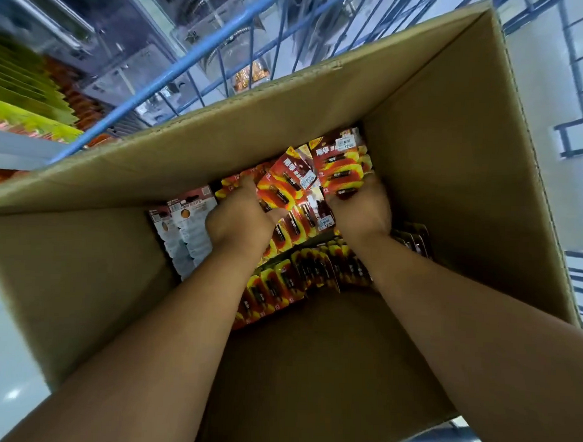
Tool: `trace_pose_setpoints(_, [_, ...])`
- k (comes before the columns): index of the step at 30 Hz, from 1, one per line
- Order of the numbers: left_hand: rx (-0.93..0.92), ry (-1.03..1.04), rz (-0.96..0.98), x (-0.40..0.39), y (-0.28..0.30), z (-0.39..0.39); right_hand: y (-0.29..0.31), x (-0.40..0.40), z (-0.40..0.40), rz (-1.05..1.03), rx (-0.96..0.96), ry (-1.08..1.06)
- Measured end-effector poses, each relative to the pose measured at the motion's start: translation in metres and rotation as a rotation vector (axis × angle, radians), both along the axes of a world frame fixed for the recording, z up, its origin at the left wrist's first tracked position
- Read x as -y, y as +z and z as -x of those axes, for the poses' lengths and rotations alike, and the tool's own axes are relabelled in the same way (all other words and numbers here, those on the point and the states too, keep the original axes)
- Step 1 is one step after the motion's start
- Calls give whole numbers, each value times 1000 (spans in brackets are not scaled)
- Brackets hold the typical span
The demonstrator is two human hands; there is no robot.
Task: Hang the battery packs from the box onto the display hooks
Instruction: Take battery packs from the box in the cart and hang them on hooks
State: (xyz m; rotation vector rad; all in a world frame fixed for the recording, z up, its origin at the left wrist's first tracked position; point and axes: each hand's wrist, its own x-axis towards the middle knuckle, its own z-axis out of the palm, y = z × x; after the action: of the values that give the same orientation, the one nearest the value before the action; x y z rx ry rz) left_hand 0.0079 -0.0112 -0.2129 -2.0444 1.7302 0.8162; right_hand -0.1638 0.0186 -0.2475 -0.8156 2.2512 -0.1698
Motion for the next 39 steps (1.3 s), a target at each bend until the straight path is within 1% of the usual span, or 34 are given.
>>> trace_pose_setpoints(1, [-68,82,-53,1,0,-3,1,1,2,9,76,-27])
trace_pose_setpoints(3, [-272,310,-175,0,5,-10,5,5,5,19,247,-105])
trace_pose_setpoints(5, [-481,515,-246,-4,14,-13,12,9,11,19,342,-141])
trace_pose_setpoints(7, [-579,556,-242,-9,32,-13,28,11,16,34,385,-152])
trace_pose_setpoints(9, [-628,565,-210,-16,53,-16,53,10,21,67,451,-187])
trace_pose_setpoints(13, [-756,682,-217,-28,113,-28,121,-1,22,116,643,-258])
trace_pose_setpoints(16, [-915,718,-173,-38,165,-48,180,-11,10,160,760,-278])
trace_pose_setpoints(19, [-1095,840,-88,-47,217,-71,239,-22,-10,228,858,-272])
trace_pose_setpoints(21, [-1173,891,-10,-51,251,-88,279,-32,-29,296,907,-252])
trace_pose_setpoints(26, [-1311,777,163,-56,332,-139,371,-44,-83,452,956,-194])
trace_pose_setpoints(29, [-1417,713,219,-63,383,-164,418,-43,-113,523,982,-144])
trace_pose_setpoints(33, [-1416,727,425,-81,441,-196,474,-42,-145,597,990,-38])
trace_pose_setpoints(39, [-1351,784,722,-128,505,-219,544,-56,-168,639,1060,152])
